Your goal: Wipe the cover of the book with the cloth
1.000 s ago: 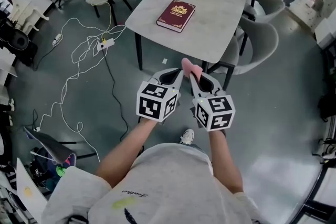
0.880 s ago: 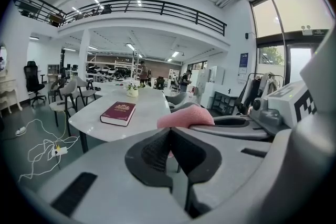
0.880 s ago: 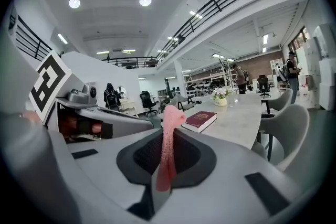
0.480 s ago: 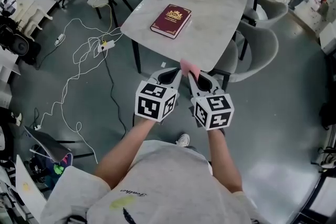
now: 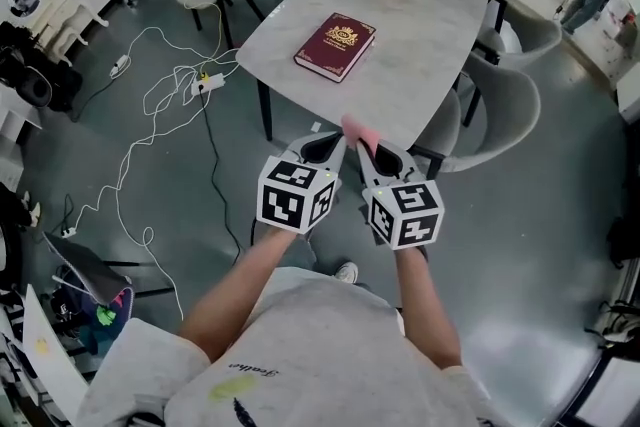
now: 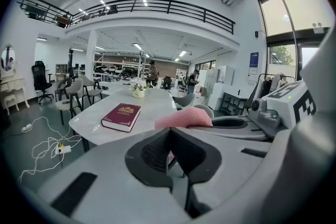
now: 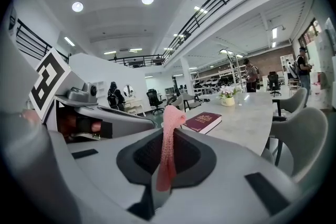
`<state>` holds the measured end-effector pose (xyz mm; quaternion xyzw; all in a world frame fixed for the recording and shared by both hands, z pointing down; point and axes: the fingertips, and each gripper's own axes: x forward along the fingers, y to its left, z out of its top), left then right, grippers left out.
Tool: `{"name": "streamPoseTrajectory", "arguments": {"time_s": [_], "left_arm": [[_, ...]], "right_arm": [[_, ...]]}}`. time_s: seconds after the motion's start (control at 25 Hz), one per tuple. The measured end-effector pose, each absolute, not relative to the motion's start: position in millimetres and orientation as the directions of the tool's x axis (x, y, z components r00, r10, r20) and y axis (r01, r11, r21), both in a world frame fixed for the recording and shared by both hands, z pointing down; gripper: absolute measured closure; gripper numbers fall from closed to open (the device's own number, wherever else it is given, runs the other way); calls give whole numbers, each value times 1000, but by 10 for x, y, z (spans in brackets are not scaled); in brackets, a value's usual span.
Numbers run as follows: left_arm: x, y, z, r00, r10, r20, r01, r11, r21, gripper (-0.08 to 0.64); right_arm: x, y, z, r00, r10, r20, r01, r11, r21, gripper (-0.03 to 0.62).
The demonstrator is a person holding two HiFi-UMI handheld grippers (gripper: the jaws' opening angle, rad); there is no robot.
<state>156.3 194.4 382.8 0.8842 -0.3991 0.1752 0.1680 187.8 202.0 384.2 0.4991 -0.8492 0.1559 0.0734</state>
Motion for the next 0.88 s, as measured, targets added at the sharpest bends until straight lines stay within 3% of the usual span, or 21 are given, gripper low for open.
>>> {"name": "streamPoseTrajectory", "arguments": {"time_s": [0.88], "left_arm": [[930,196,4044,684,-583,439,-715,-655,245,554]], "right_arm": [[1209,311,4016,-427,-823,375,-904,402,-146,572]]}}
